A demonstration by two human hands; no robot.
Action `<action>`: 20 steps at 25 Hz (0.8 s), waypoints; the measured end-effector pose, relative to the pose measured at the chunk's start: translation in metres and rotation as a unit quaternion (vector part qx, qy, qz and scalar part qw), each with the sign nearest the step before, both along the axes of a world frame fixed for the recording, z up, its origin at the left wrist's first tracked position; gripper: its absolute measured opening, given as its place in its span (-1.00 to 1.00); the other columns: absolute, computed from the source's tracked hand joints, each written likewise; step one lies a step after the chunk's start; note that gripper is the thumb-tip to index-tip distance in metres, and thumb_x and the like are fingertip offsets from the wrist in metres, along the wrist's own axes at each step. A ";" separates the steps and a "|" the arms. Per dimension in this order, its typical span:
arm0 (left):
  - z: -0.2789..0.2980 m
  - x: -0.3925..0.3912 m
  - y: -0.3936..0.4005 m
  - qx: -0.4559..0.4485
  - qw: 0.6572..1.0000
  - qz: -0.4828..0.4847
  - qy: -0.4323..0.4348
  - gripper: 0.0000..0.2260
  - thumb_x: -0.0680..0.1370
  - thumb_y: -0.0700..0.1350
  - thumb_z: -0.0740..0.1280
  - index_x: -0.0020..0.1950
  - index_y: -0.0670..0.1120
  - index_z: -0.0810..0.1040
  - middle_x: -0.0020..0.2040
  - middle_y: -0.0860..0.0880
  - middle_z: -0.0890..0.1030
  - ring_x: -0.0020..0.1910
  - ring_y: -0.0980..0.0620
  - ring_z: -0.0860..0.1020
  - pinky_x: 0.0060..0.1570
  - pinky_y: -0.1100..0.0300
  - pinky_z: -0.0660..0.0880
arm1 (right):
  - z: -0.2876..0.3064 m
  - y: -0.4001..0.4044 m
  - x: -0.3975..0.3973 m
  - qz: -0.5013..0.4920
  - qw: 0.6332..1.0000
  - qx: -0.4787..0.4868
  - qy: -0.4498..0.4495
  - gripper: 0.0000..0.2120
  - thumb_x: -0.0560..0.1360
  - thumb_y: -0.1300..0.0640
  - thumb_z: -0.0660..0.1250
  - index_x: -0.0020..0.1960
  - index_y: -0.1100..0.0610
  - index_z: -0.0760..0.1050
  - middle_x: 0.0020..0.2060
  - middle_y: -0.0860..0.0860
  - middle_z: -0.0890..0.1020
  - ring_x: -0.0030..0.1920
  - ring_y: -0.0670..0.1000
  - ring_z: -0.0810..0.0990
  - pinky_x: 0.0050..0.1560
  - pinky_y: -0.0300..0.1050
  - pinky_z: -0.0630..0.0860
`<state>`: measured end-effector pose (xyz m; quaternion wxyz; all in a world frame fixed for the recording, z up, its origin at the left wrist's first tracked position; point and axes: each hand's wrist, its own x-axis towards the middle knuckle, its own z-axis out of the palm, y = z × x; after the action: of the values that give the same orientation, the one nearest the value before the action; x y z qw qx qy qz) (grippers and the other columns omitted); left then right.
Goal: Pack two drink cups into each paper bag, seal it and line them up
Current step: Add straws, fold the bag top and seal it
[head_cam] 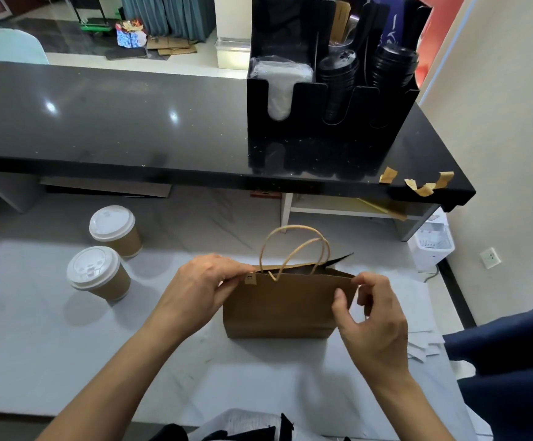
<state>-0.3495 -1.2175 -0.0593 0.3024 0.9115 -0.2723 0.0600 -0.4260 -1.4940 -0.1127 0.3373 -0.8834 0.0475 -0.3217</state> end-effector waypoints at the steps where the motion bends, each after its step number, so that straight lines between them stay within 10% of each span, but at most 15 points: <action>1: 0.000 0.002 0.003 0.000 1.000 0.012 0.005 -0.77 0.57 -0.20 0.43 0.15 0.06 0.72 0.01 0.13 0.71 0.00 0.03 0.64 -0.01 0.01 0.57 | 0.002 -0.002 0.001 0.000 1.000 0.015 0.011 -0.75 0.49 -0.02 0.38 0.11 0.01 0.41 -0.20 -0.12 0.40 -0.23 -0.02 0.43 -0.17 -0.19 0.41; 9: 0.001 0.013 0.012 0.012 0.999 0.021 0.029 -0.82 0.61 -0.21 0.36 0.13 0.00 0.67 -0.01 0.12 0.65 -0.01 0.06 0.53 0.02 0.16 0.48 | 0.012 -0.012 0.016 0.124 0.984 0.023 0.125 -0.73 0.46 -0.05 0.51 0.10 -0.13 0.51 0.40 -0.20 0.45 0.40 -0.21 0.38 0.33 -0.01 0.37; 20: 0.014 -0.015 -0.016 -0.147 0.970 0.117 -0.155 -0.84 0.53 -0.19 0.41 0.08 -0.09 0.53 -0.07 0.05 0.53 -0.11 0.03 0.48 -0.09 0.19 0.47 | 0.015 -0.007 0.022 0.115 0.975 0.146 0.121 -0.80 0.44 -0.05 0.50 0.05 -0.10 0.61 0.13 -0.27 0.66 0.21 -0.16 0.60 0.32 0.12 0.52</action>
<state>-0.3646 -1.2331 -0.0454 0.3783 0.8618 -0.1960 0.2753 -0.4036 -1.5013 -0.0980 0.4888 -0.8567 0.0325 -0.1616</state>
